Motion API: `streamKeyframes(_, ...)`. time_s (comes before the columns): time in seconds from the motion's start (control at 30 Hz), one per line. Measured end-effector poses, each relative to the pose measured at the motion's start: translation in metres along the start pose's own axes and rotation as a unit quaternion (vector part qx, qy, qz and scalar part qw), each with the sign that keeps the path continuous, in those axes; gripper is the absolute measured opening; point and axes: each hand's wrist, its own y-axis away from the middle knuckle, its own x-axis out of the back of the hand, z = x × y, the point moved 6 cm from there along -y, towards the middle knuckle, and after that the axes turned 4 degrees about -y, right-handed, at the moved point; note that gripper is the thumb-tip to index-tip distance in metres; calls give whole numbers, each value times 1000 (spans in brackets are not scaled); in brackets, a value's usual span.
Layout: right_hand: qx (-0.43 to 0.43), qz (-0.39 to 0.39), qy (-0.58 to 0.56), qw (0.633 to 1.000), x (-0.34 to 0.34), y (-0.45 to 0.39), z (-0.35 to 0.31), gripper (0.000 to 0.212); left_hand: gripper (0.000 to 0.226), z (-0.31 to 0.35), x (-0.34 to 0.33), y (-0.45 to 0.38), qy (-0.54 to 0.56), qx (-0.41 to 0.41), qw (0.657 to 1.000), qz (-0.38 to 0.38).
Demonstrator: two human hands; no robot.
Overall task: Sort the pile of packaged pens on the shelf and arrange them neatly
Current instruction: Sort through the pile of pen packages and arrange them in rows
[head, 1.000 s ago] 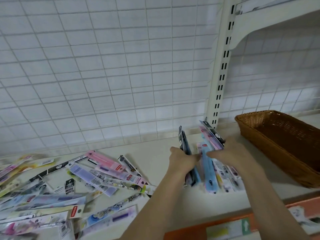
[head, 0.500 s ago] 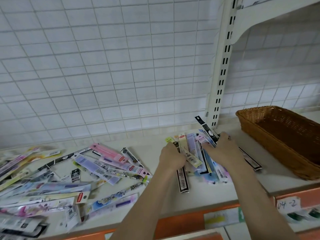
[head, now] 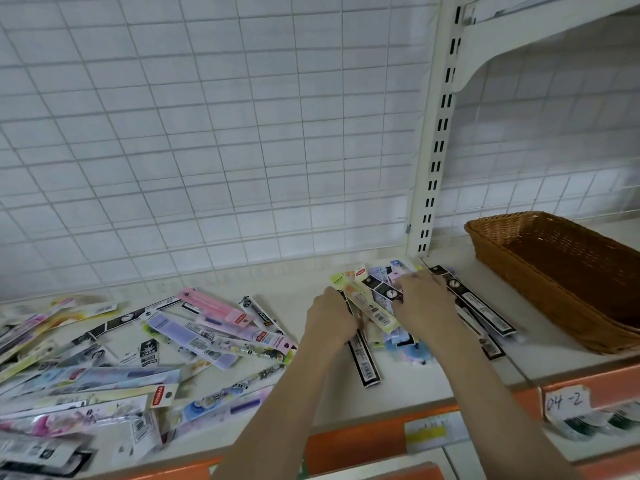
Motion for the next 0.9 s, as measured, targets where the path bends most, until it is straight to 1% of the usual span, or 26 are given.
streamKeyframes(0.1, 22, 29, 52, 998, -2, 3, -7, 30, 25, -5, 3, -6, -12, 10, 1000, 8)
streamKeyframes(0.17, 56, 45, 51, 996, -5, 3, -14, 30, 21, -7, 7, -9, 6, 9, 1000, 22)
streamKeyframes(0.2, 79, 45, 39, 995, -7, 3, -18, 30, 23, -9, 11, -11, 24, 6, 999, 33)
streamKeyframes(0.27, 124, 27, 26, 992, -14, 3, -27, 32, 36, -11, 16, -14, 73, -1, 996, 44)
streamKeyframes(0.33, 142, -2, 22, 990, -23, 3, -30, 30, 43, -13, 22, -15, 101, -16, 994, 48)
streamKeyframes(0.37, 142, -13, 20, 990, -28, 2, -30, 28, 42, -15, 26, -15, 104, -26, 993, 54)
streamKeyframes(0.47, 136, -17, 20, 990, -32, 2, -28, 26, 33, -21, 42, -8, 95, -58, 990, 85)
streamKeyframes(0.53, 135, 2, 16, 991, -29, 4, -29, 27, 29, -26, 54, 1, 75, -77, 988, 108)
streamKeyframes(0.6, 137, 26, 2, 990, -25, 7, -32, 24, 26, -36, 65, 13, 60, -88, 986, 124)
streamKeyframes(0.67, 143, 46, -12, 989, -24, 10, -40, 21, 25, -52, 77, 26, 46, -84, 986, 139)
streamKeyframes(0.73, 157, 48, -34, 986, -28, 14, -52, 25, 23, -71, 90, 41, 27, -76, 984, 160)
streamKeyframes(0.83, 191, 31, -83, 978, -41, 23, -74, 26, 20, -104, 113, 60, 3, -55, 978, 200)
streamKeyframes(0.9, 210, 0, -119, 971, -54, 31, -90, 25, 20, -128, 128, 73, 2, -33, 972, 234)
